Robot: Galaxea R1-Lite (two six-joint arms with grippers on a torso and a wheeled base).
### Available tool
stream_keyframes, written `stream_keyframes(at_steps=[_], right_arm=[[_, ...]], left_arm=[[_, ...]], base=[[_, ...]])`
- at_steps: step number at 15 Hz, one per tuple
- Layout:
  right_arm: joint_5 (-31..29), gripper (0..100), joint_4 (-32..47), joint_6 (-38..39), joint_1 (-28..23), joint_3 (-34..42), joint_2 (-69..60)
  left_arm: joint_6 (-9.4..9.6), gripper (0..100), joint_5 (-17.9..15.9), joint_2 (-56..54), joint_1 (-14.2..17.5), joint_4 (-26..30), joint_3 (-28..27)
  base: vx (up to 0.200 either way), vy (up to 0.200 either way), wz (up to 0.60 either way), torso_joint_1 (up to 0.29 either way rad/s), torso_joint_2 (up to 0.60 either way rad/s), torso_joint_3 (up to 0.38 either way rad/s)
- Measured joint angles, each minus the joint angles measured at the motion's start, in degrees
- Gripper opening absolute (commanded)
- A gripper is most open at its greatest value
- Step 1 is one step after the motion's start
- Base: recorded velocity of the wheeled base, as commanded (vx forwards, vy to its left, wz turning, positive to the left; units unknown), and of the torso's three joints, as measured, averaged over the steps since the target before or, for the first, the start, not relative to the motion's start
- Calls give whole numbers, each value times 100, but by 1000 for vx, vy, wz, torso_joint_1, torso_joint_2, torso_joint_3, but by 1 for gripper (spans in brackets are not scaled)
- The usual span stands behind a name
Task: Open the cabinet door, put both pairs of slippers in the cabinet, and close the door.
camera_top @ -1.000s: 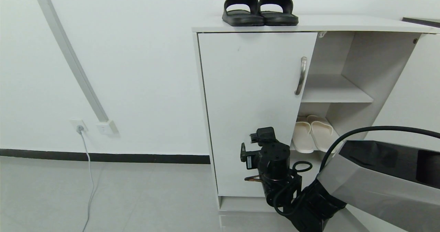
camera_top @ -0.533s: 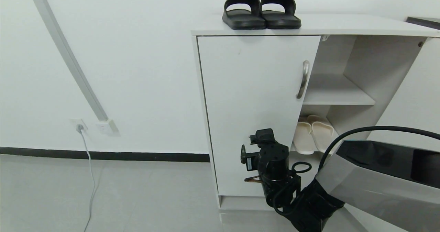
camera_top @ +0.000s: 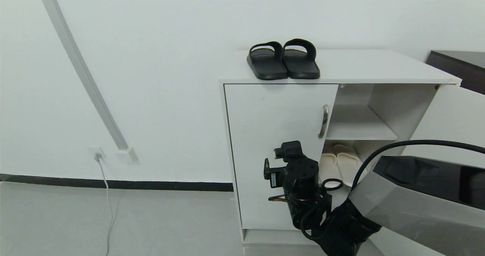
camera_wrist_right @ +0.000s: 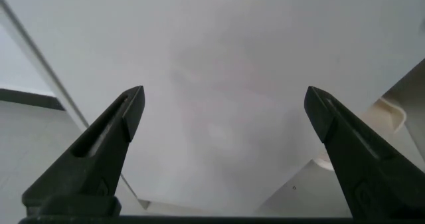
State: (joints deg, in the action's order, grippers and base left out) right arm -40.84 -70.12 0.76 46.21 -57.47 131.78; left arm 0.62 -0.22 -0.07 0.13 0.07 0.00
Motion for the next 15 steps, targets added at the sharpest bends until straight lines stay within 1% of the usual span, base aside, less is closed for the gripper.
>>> stream_keyframes(at_steps=[6,15], right_arm=[[-11,100,0,-11,-11,6,0],[-11,100,0,-13,-10,35,0]], left_arm=[[0,0,1,0,5,0,0],[-2,0,4,0,5,2,0]], base=[[0,0,0,160,-483,-323],[0,0,0,215,-528,-317]])
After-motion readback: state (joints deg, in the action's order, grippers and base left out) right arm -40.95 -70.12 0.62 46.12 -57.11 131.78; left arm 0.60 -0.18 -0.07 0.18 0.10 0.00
